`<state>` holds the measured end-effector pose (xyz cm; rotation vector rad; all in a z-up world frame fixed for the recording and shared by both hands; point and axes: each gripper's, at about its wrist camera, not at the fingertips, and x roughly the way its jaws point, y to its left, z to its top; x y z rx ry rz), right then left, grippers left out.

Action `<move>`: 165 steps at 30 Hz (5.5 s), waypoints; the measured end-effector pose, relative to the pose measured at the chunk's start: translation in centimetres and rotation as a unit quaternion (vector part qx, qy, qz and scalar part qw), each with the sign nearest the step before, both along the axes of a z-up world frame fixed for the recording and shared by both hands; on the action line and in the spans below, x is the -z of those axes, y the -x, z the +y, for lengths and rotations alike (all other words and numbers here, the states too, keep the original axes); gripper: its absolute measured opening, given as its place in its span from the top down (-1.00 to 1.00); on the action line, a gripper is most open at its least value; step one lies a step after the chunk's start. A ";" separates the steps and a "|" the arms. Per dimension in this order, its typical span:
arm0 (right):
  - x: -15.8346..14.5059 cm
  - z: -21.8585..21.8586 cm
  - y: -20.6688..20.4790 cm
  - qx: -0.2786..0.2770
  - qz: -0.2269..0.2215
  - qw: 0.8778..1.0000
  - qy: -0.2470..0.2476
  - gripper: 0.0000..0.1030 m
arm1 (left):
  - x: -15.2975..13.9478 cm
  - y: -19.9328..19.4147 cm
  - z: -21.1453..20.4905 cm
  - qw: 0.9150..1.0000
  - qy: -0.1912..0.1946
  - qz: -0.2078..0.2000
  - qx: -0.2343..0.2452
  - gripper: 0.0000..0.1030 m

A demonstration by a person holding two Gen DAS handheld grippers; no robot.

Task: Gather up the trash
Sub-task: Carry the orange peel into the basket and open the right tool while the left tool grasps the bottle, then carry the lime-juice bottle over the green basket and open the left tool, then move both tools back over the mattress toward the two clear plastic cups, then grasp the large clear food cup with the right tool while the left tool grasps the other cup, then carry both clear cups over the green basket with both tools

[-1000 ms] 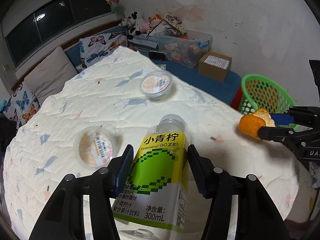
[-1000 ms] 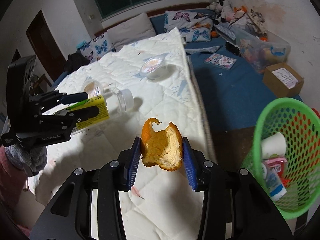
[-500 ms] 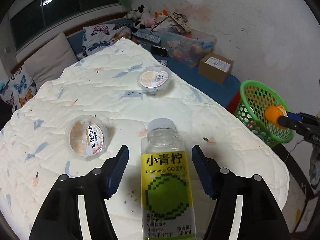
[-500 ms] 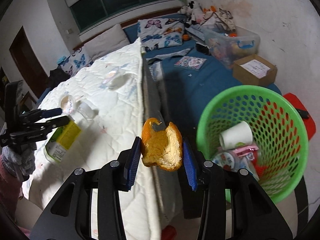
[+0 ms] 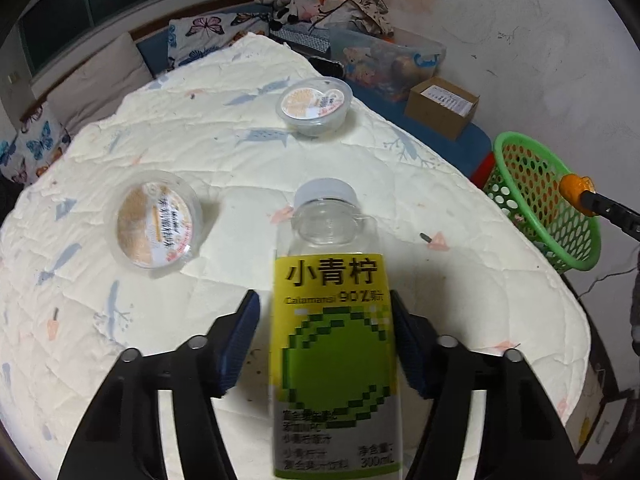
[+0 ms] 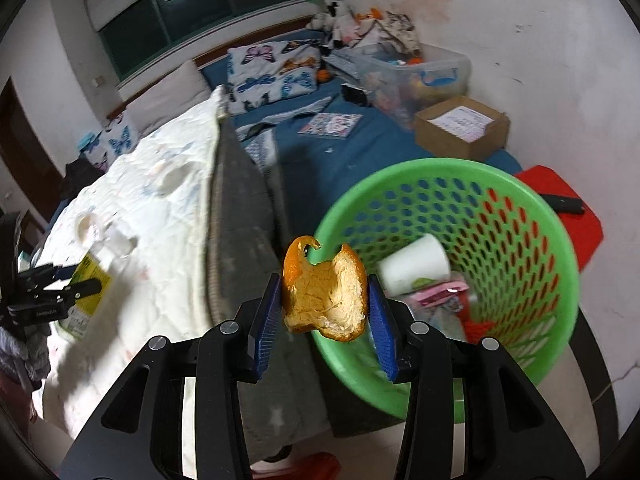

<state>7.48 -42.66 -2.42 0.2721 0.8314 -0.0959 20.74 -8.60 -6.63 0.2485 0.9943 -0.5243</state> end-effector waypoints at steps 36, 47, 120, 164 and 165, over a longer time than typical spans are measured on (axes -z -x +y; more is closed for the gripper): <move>-0.2 -9.7 9.6 0.117 -0.014 0.993 0.010 -0.24 | -2.8 5.1 -26.7 0.979 0.023 0.016 0.200 -0.02; 0.4 -10.7 10.9 0.132 -0.013 0.991 0.000 -0.25 | -4.7 5.1 -31.9 0.974 0.063 0.022 0.216 -0.33; 2.2 20.5 -23.6 -0.214 0.020 0.971 0.105 -0.63 | -0.4 -7.1 8.9 0.986 0.040 -0.011 -0.161 -0.65; -2.3 16.3 -13.7 -0.192 -0.034 0.979 0.062 -0.28 | -3.0 -5.0 4.5 0.984 0.039 -0.065 -0.160 -0.22; -2.5 15.9 -13.1 -0.188 -0.037 0.980 0.059 -0.28 | -3.3 -4.7 4.1 0.985 0.042 -0.066 -0.155 -0.22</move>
